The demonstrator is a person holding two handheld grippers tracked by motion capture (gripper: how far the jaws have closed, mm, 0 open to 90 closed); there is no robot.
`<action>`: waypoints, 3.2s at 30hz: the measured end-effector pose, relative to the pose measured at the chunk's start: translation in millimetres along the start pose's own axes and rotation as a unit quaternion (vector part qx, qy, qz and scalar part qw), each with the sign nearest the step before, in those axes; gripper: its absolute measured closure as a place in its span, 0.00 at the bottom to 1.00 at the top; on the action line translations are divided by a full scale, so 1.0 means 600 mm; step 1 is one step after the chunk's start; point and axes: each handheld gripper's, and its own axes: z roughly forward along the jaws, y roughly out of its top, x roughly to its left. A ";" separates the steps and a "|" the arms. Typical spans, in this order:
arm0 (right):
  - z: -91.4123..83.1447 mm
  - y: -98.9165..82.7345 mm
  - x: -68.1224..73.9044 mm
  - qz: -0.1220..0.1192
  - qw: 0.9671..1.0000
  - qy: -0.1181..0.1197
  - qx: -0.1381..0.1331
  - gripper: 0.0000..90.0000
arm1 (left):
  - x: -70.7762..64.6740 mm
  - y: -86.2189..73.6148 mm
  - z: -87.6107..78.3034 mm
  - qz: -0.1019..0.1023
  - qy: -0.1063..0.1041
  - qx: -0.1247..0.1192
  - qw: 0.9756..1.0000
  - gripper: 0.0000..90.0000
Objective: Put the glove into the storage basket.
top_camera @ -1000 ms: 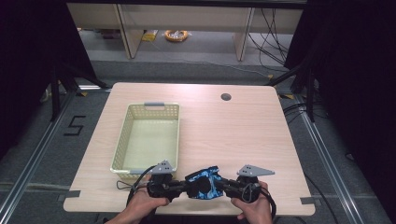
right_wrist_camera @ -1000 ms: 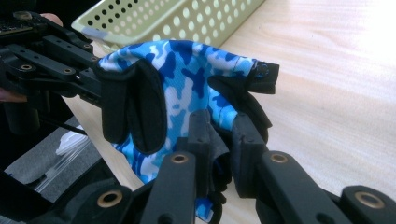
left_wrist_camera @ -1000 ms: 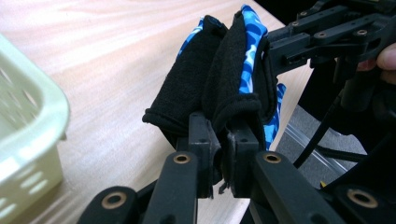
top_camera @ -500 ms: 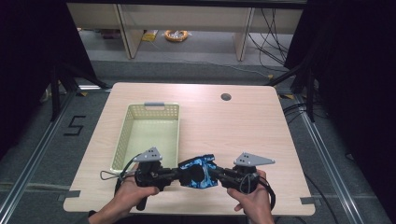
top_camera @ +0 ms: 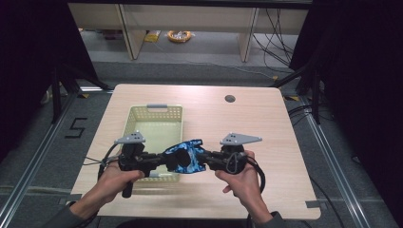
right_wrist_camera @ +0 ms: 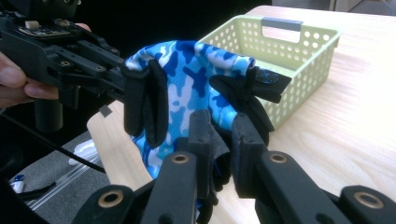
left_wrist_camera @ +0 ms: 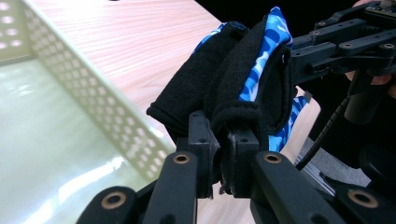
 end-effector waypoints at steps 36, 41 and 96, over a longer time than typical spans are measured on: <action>0.232 0.012 0.009 0.013 0.993 0.015 0.112 0.90 | 0.154 -0.053 -0.052 -0.073 0.092 0.083 0.990 0.91; 0.246 0.008 0.008 0.010 0.991 0.002 0.130 0.90 | 0.160 -0.055 -0.042 -0.068 0.100 0.098 0.988 0.90; 0.149 0.033 -0.001 -0.021 0.995 -0.024 0.093 0.59 | 0.154 -0.038 -0.030 -0.043 0.126 0.154 0.979 0.60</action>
